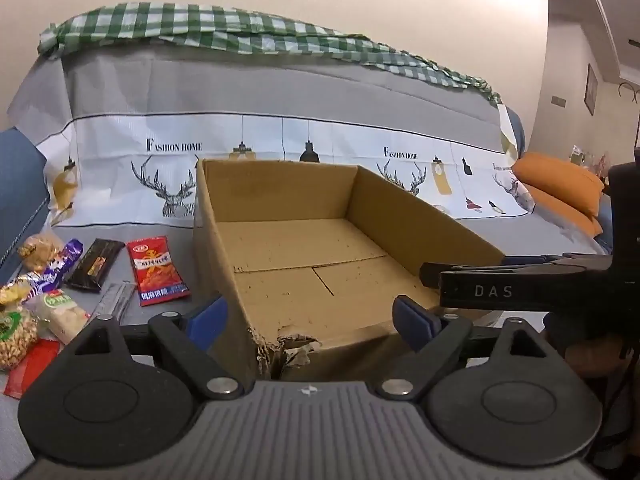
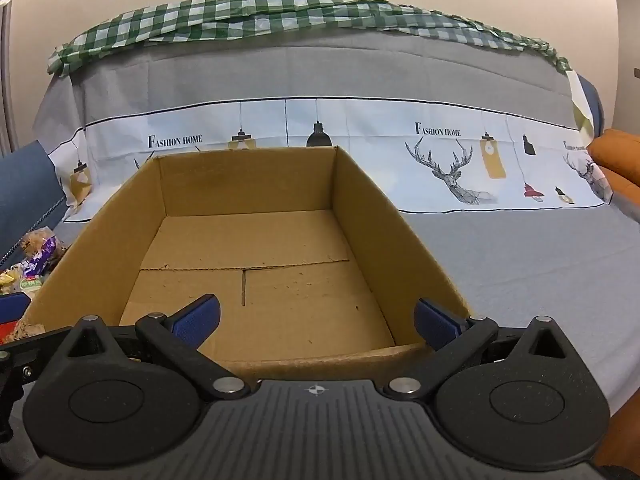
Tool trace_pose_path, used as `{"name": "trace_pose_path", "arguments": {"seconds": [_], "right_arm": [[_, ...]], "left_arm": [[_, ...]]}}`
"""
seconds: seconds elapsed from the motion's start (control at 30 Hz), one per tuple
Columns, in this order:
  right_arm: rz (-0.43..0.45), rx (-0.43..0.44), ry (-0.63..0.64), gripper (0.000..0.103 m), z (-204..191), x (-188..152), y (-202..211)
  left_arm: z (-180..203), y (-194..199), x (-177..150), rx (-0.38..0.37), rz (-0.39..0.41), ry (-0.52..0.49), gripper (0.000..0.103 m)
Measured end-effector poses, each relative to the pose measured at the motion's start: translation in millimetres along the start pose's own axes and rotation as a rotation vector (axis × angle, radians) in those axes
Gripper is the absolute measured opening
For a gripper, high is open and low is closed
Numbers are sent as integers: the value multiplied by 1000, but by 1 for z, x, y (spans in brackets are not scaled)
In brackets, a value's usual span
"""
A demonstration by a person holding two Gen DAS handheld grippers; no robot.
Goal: Organize snacks
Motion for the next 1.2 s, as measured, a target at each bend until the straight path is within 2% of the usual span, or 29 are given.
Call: {"name": "trace_pose_path", "arguments": {"seconds": [0.27,0.5,0.77,1.0,1.2], "right_arm": [[40,-24,5,102,1,1,7],[45,7,-7,102,0,-2,7],[38,34,-31,95,1,-2,5],[54,18,-22,92,2,-1,6],[59,25,-21,83,0,-1,8]], "left_arm": [[-5,2,0,-1,9,-7,97],[-6,2,0,-1,10,-14,97],[-8,3,1,-5,14,-9,97],[-8,4,2,-7,20,-9,97],[-13,5,2,5,19,-21,97]]}}
Point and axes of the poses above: each gripper's, at about its wrist camera, not at the fingertips, and y roughly against the way its jaws point, z to its right, x to its top, the point moved 6 cm from there along -y, roughly the way its jaws point, and after that the axes turned 3 degrees about y, right-handed, at the moved point
